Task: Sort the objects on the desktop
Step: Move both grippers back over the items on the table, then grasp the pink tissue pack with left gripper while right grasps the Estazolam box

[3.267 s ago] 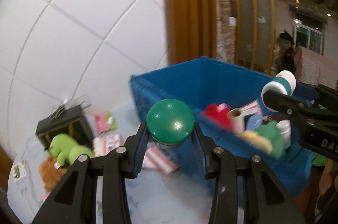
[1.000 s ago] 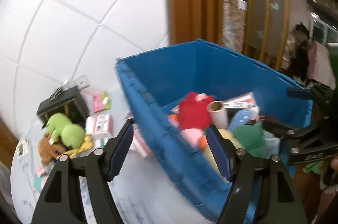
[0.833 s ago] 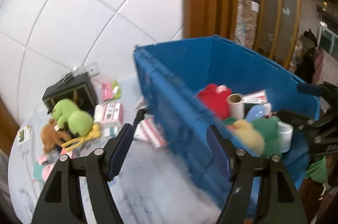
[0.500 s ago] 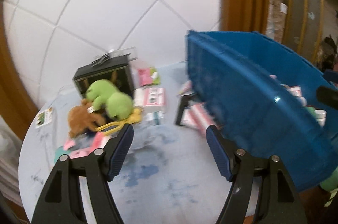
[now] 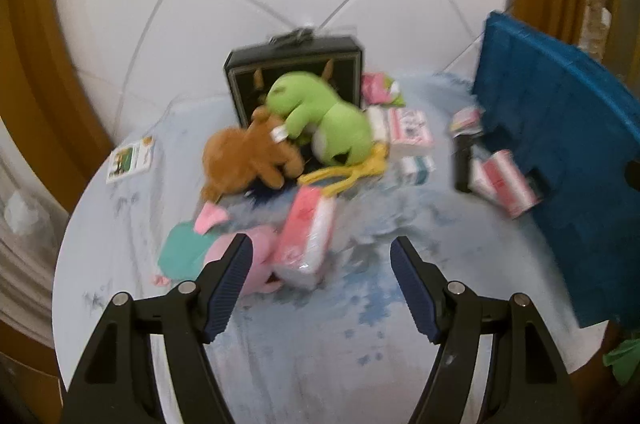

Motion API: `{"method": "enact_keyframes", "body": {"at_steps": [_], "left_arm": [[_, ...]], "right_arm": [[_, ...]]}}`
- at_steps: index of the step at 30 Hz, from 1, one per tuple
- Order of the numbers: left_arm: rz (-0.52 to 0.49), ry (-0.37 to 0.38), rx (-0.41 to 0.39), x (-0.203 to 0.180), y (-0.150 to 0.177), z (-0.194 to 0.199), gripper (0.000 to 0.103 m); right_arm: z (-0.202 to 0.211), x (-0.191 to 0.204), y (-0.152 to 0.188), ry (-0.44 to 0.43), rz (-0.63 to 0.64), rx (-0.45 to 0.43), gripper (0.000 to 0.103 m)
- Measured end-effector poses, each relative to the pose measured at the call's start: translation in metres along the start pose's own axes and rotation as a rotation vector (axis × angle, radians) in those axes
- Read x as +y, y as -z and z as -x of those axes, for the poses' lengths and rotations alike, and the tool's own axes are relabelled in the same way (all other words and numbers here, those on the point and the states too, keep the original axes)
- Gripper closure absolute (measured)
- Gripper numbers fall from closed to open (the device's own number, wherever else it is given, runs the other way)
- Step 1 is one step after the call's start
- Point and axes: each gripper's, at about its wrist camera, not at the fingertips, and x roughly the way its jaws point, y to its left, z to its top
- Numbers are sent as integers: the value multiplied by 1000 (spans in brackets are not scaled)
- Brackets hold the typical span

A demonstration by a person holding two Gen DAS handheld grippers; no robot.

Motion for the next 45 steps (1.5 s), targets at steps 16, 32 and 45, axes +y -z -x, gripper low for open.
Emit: {"method": "enact_keyframes", "body": {"at_steps": [16,32,45], "left_arm": [[24,-2,267,19,-4,-161,32],[77,88,295,21,-26,-219,49],[97,98,312,19,-7,-189,54]], "right_arm": [[-180,14,9,-18,-49,216,0],[-354,39,-14,-78,-71,341,13],[-341,47,-10,-86,-32,342,42]]}}
